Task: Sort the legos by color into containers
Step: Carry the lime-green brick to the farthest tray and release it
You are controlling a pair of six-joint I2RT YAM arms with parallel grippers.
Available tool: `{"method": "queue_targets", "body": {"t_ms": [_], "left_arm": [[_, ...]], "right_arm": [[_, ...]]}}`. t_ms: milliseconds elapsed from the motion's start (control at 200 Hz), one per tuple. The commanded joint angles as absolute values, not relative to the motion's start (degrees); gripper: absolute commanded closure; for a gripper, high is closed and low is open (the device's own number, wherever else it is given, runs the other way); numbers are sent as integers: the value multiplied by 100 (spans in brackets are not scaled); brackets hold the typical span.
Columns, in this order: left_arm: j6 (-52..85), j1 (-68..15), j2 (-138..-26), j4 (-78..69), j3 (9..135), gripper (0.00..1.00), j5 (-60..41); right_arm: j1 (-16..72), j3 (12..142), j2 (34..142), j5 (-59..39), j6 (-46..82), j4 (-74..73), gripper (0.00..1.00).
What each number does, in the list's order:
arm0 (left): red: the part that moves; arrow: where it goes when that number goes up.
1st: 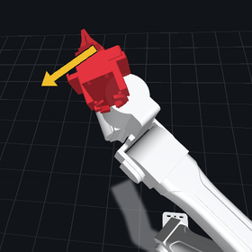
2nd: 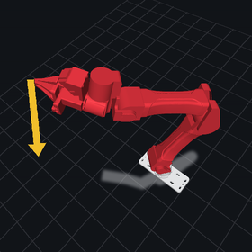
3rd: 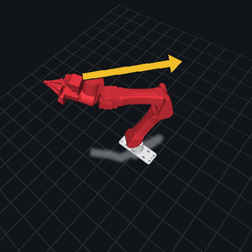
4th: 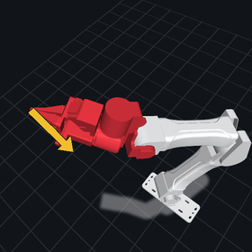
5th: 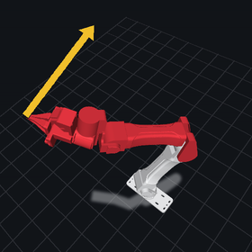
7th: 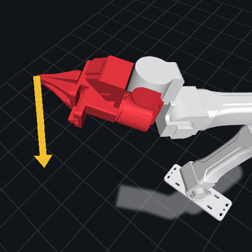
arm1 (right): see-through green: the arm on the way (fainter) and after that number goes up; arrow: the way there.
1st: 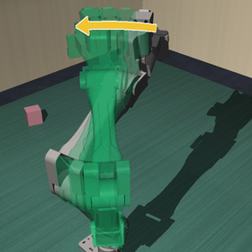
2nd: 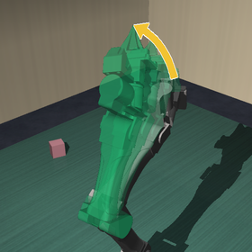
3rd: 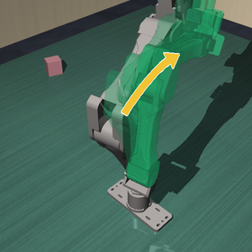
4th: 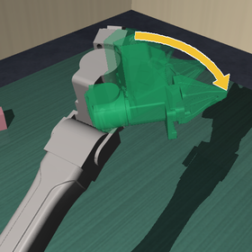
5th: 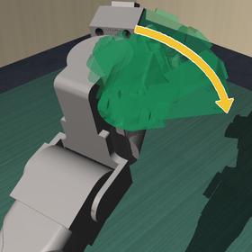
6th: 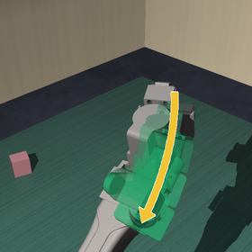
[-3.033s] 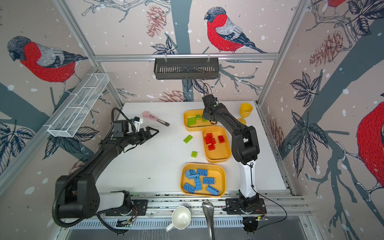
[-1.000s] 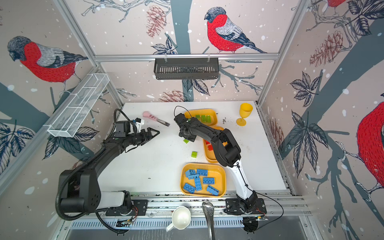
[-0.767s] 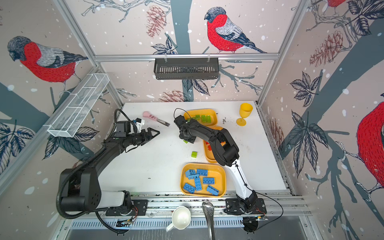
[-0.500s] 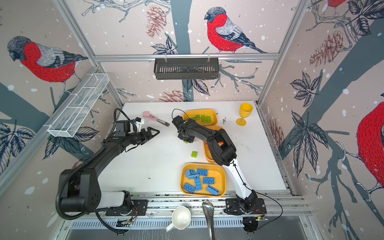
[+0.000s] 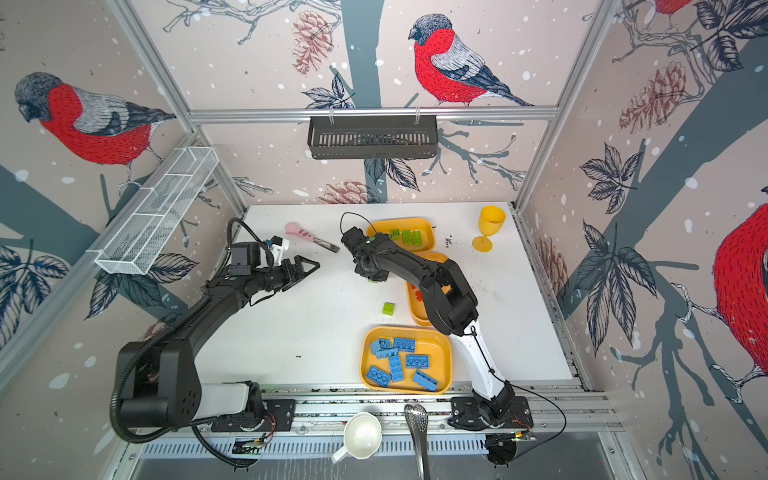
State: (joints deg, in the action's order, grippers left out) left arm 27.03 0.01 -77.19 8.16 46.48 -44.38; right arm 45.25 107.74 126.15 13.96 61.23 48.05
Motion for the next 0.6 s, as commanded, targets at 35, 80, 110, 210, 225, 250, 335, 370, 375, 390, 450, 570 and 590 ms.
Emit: {"method": "queue_targets", "body": {"t_ms": [35,80,110,210,225,250,335,370,375,390,450,570,590], "left_arm": [[2889,-10,-7727,436,4686,8,-4812],[3068,-34,-7685,248,4648,8,-4902],[3181,-71,-7655,109,4620,8,-4942],[3314,-201,-7605,-79,4652,8,-4932],[3314,-210,-7604,-79,4665,8,-4923],[3322,-229,-7610,-70,4688,8,-4906],[3376,-268,-7599,-107,4706,8,-4857],[3402,-281,-7585,-146,4708,8,-4824],[3401,-281,-7581,-148,4705,8,-4820],[3409,-288,-7577,-161,4708,8,-4801],[3436,-315,-7597,-226,4694,8,-4768],[3495,-325,-7705,-275,4720,8,-4756],[3498,-325,-7717,-284,4720,8,-4747]], "right_arm": [[4316,10304,11877,1809,5755,4864,76],[4153,10158,11656,1819,5518,4721,76],[4033,10087,11538,1814,5318,4593,76],[3544,10081,11385,1645,4663,4318,76],[3475,10103,11389,1598,4569,4276,76],[3361,10144,11405,1543,4421,4207,76],[2985,10356,11606,1327,4013,4063,75],[2861,10468,11731,1230,3873,4005,74],[2845,10485,11750,1213,3852,4002,74],[2808,10540,11816,1179,3804,3985,74],[2636,10785,12064,985,3608,3905,73],[2471,11373,12689,593,3416,3798,69],[2459,11486,12816,514,3406,3803,69]]}}
